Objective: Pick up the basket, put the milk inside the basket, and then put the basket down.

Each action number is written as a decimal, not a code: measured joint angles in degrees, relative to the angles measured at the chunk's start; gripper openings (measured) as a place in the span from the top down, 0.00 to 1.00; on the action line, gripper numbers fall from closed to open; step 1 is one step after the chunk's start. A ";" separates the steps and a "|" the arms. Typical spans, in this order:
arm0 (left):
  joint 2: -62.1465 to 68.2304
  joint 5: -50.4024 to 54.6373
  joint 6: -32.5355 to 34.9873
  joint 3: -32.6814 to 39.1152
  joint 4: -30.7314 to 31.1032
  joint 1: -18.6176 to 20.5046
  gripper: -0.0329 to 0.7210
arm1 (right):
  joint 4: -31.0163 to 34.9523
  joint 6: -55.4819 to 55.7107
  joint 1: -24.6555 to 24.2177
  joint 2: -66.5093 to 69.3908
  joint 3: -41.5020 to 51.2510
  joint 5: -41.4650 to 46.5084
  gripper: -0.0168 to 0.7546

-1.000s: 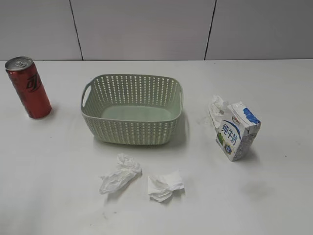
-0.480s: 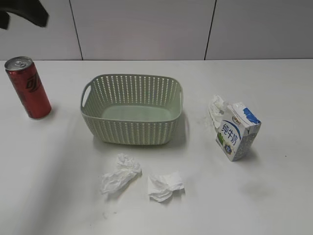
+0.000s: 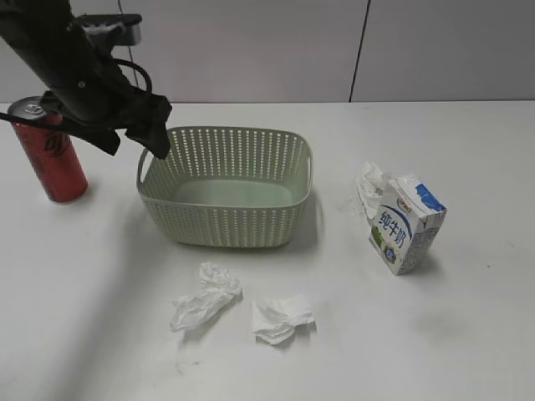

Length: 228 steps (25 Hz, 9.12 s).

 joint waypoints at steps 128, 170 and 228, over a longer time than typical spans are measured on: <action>4.06 -6.75 -11.86 -0.05 -0.05 0.00 0.96 | 2.61 -10.19 31.85 110.09 -81.95 9.25 0.56; 4.16 -9.03 -11.66 -0.05 1.96 0.00 0.96 | -3.73 -6.58 19.79 93.68 -71.79 13.86 0.20; -57.20 21.55 -10.02 19.69 4.66 0.00 0.18 | 4.88 -4.17 19.06 30.43 -14.01 10.95 0.21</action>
